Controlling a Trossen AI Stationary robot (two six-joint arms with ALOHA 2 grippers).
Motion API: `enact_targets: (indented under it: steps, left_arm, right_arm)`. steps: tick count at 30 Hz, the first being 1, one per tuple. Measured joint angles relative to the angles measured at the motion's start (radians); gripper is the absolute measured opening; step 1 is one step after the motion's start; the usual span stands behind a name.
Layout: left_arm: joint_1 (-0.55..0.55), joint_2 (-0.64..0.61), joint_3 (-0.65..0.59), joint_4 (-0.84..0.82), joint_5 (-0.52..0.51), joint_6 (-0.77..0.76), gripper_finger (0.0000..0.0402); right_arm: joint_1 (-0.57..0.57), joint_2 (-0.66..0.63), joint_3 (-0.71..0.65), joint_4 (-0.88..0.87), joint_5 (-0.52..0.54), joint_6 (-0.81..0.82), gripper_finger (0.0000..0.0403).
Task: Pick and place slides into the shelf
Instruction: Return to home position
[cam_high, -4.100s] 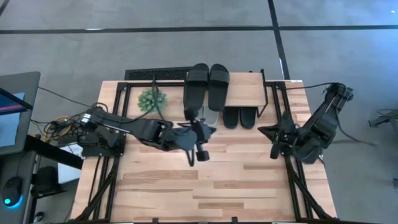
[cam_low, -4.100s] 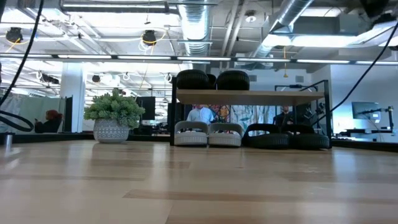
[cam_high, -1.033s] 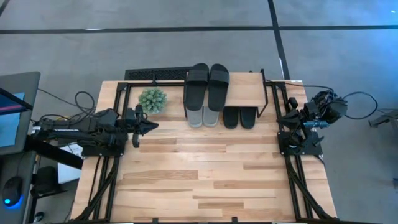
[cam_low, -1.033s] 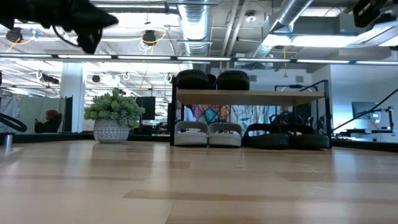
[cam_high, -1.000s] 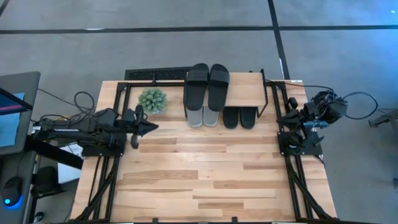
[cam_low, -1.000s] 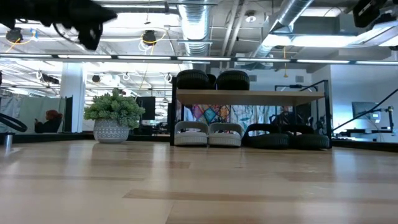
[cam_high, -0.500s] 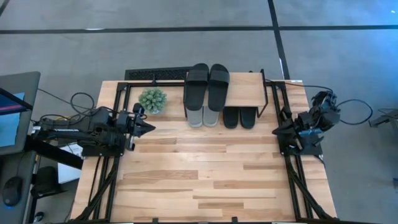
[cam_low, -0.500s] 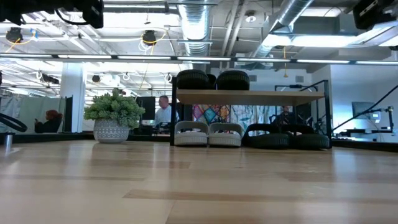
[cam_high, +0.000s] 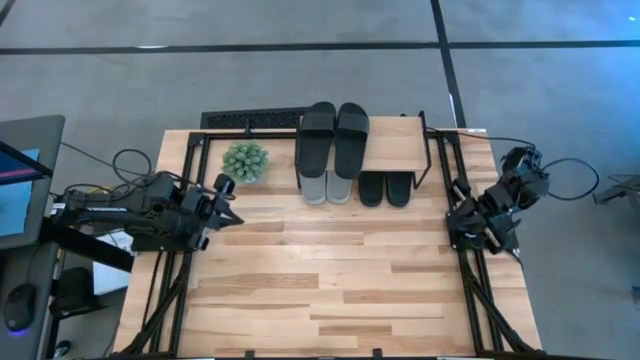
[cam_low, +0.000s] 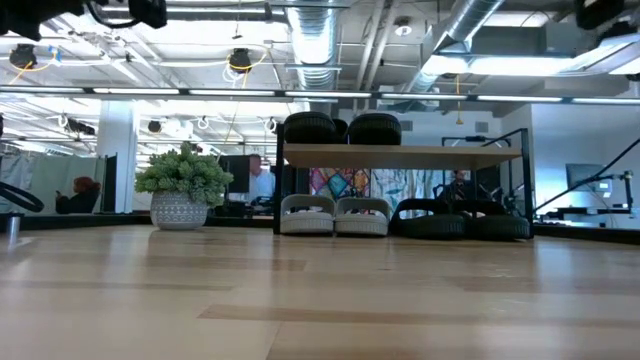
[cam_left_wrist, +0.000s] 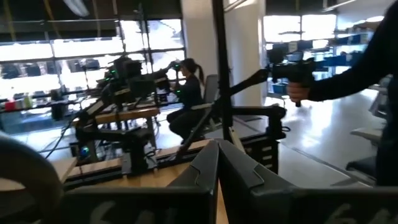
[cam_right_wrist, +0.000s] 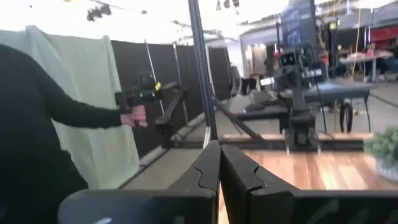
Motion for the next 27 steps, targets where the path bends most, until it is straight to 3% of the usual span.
enact_targets:
  steps: [3, 13, 27]
  left_arm:
    - [0.001, 0.000, 0.000, -0.001, 0.033, 0.010, 0.0000]
    - [0.047, 0.014, 0.000, -0.017, 0.008, 0.018, 0.0000]
    - [0.062, 0.014, 0.000, 0.001, 0.063, 0.017, 0.0000]
  right_arm:
    - [0.000, -0.019, 0.000, -0.051, -0.008, 0.030, 0.0000]
    - [-0.051, -0.026, 0.000, -0.136, -0.003, 0.083, 0.0000]
    - [-0.132, -0.026, -0.037, -0.052, -0.084, 0.098, 0.0000]
